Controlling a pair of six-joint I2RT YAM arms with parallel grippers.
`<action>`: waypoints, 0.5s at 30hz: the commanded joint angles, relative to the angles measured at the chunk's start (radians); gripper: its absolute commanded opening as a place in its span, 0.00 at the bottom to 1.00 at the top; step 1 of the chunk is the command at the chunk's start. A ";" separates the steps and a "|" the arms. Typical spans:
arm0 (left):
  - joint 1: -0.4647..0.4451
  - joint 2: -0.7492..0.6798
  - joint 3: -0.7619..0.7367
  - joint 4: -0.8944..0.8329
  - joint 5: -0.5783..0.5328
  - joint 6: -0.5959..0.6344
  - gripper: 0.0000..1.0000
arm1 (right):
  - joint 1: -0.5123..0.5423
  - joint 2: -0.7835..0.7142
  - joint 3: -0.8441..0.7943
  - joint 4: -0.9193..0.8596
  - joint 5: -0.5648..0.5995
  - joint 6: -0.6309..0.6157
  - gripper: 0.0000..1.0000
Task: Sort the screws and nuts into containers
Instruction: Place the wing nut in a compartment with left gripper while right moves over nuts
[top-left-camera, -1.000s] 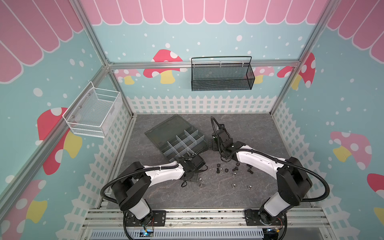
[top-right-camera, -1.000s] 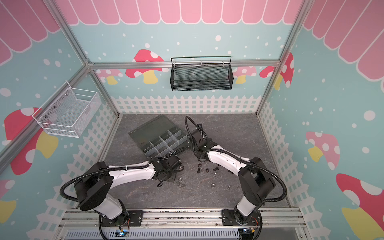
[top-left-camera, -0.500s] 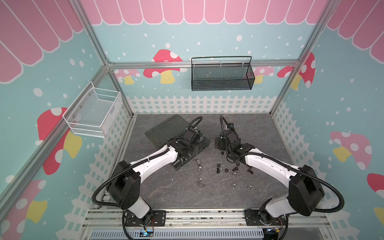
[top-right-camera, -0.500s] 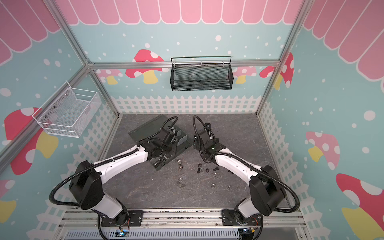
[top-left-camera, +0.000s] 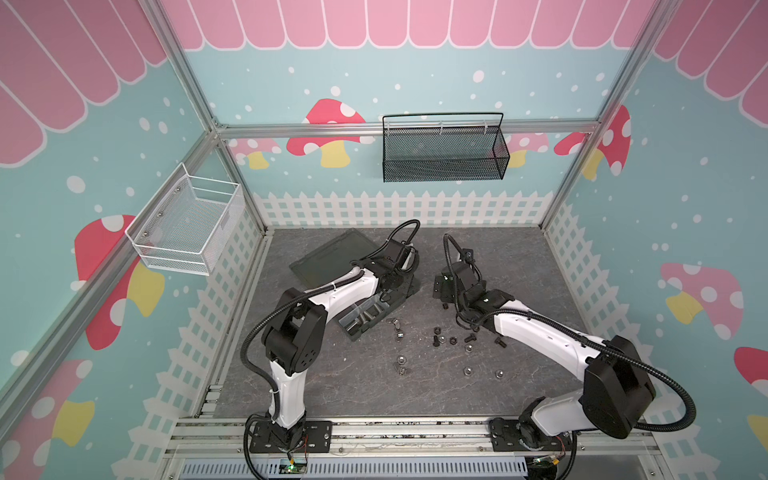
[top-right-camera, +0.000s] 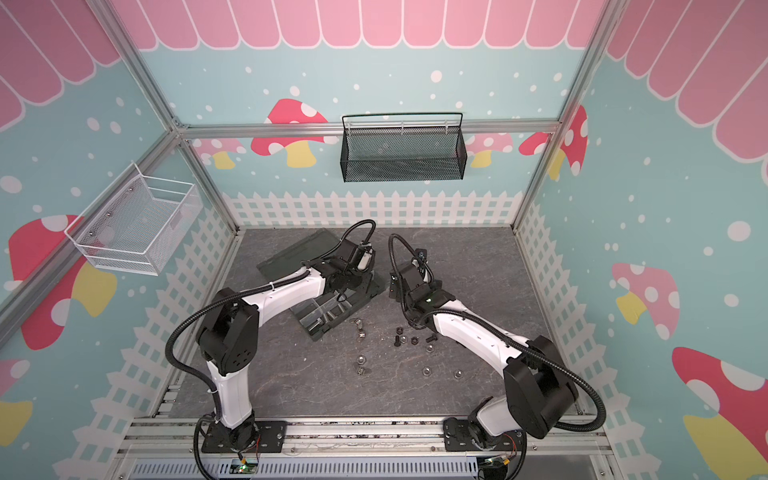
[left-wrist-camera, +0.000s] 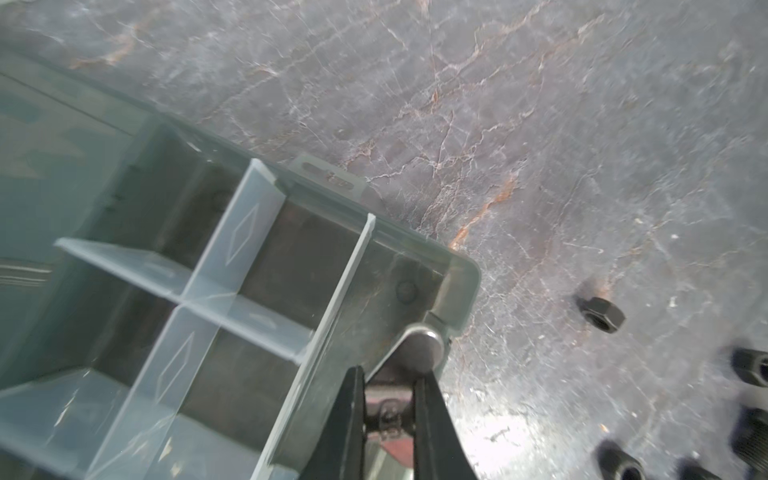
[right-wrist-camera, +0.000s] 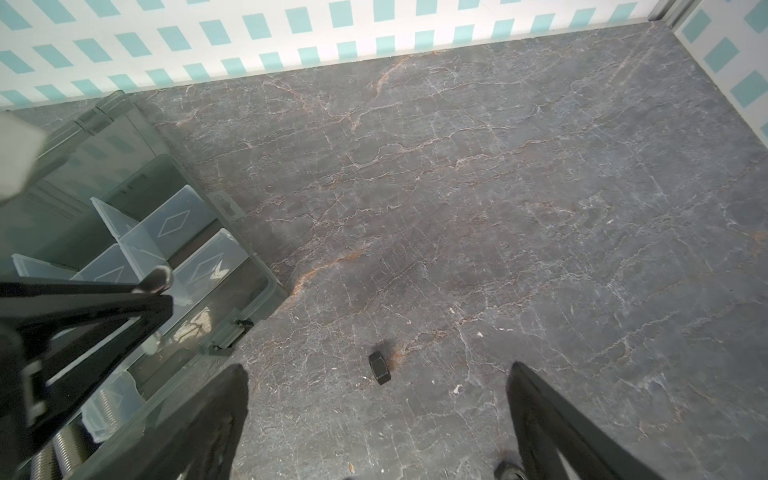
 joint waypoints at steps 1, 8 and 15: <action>0.008 0.033 0.052 -0.016 0.036 0.065 0.07 | -0.006 -0.066 -0.044 0.021 0.042 0.031 0.98; 0.015 0.081 0.083 -0.041 0.041 0.097 0.10 | -0.007 -0.151 -0.098 0.037 0.085 0.039 0.98; 0.016 0.078 0.068 -0.052 0.031 0.092 0.23 | -0.011 -0.192 -0.122 -0.013 0.146 0.104 0.98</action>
